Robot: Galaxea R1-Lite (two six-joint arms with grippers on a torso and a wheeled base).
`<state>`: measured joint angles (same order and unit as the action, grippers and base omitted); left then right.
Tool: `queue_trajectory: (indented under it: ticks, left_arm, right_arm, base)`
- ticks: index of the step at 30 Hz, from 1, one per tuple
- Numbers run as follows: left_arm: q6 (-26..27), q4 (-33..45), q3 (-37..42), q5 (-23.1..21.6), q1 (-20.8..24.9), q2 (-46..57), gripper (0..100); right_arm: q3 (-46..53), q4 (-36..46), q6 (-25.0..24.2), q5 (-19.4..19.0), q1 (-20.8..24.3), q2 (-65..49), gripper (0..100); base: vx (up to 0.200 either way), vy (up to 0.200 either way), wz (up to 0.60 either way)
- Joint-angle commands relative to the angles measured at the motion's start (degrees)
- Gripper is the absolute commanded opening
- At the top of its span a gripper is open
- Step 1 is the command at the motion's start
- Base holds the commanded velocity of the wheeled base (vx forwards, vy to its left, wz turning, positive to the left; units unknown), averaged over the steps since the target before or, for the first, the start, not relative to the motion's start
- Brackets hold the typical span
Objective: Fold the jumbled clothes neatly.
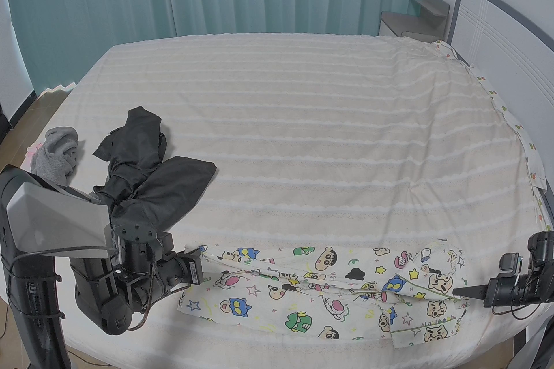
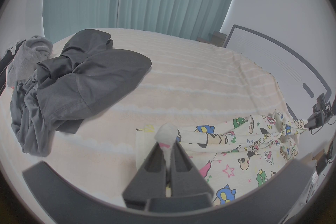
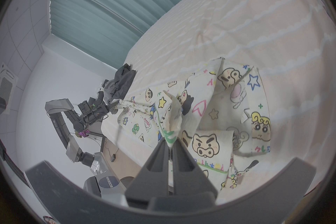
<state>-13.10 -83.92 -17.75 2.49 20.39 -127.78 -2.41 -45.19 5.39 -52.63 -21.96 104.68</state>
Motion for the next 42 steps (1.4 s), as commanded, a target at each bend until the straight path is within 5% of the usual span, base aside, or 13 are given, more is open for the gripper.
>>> queue_trajectory:
  ticks: [1, 18, 19, 30, 42]
  left_arm:
    - [-0.2, -0.9, 0.1, 0.1, 0.0, -3.2, 0]
    - [-0.6, -1.1, -0.1, 0.1, -0.1, -5.2, 0]
    - [-0.7, -1.1, -0.1, 0.1, -0.1, -5.1, 100]
    - [-1.0, -5.2, 1.6, 0.1, -0.4, -4.0, 100]
    - [-8.9, -5.2, 8.5, 0.0, -0.4, 7.4, 100]
  right_arm:
    - [0.1, 0.0, 0.6, 0.3, 0.2, 2.9, 0]
    - [-4.1, -0.1, 0.6, 2.3, 1.3, 7.0, 0]
    - [-4.0, -0.1, 0.6, 2.3, 1.4, 6.9, 0]
    - [-4.0, -0.4, 0.7, 1.7, 1.3, 5.1, 0]
    - [-2.4, -0.2, 0.7, 2.3, 1.5, 2.6, 0]
  base:
    - [0.000, 0.000, 0.00]
    - [0.000, 0.000, 0.00]
    - [0.000, 0.000, 0.00]
    - [0.000, 0.000, 0.00]
    - [0.000, 0.000, 0.00]
